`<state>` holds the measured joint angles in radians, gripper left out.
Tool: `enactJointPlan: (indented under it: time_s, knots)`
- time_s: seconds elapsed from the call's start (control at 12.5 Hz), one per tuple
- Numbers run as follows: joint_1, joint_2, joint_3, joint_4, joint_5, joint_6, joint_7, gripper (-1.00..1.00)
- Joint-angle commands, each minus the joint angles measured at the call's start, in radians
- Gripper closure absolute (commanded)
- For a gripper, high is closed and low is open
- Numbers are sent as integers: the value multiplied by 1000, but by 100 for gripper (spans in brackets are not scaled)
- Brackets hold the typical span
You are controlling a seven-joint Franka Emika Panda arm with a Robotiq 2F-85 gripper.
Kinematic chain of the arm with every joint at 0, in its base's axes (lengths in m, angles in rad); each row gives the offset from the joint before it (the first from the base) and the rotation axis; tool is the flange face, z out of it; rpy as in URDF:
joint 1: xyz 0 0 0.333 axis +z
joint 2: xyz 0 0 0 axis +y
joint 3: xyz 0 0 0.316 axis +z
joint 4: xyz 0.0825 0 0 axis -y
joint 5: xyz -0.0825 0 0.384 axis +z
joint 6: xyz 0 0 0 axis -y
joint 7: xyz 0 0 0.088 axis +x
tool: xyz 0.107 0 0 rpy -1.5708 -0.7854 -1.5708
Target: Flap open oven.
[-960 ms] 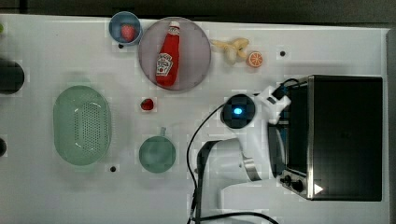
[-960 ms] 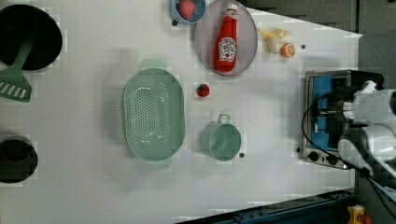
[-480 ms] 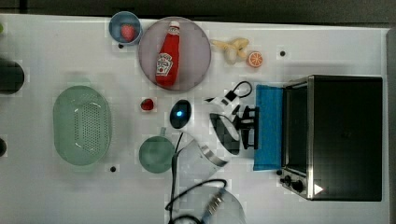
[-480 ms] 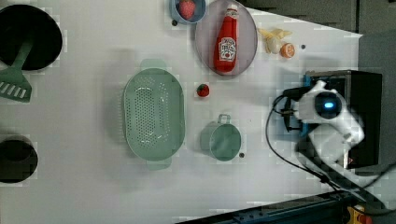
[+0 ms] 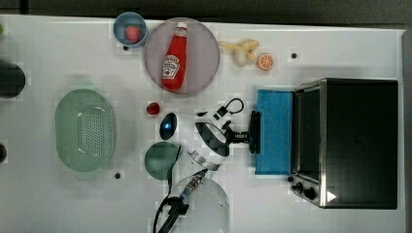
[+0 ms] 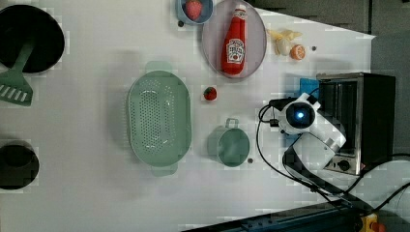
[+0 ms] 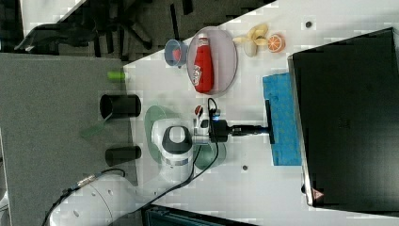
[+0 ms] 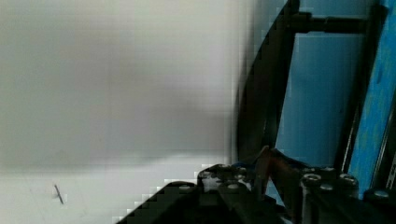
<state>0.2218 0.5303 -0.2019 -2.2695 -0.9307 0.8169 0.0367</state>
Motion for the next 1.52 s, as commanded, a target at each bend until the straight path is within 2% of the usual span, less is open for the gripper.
enactJointPlan:
  time_s: [0.08, 0.24, 0.4, 0.72, 1.2, 1.36, 1.52]
  knots:
    - [4, -10, -18, 20, 12, 14, 100, 65]
    - [4, -38, -16, 32, 30, 42, 102, 65]
    - [3, -113, -16, 37, 112, 52, 102, 65]
    - [-2, -323, -18, 38, 485, 12, 97, 65]
    - [-2, -598, -23, 90, 817, -262, 97, 65]
    - [-1, -666, -22, 136, 878, -358, 100, 65]
    - [-1, -709, -25, 199, 881, -469, 104, 65]
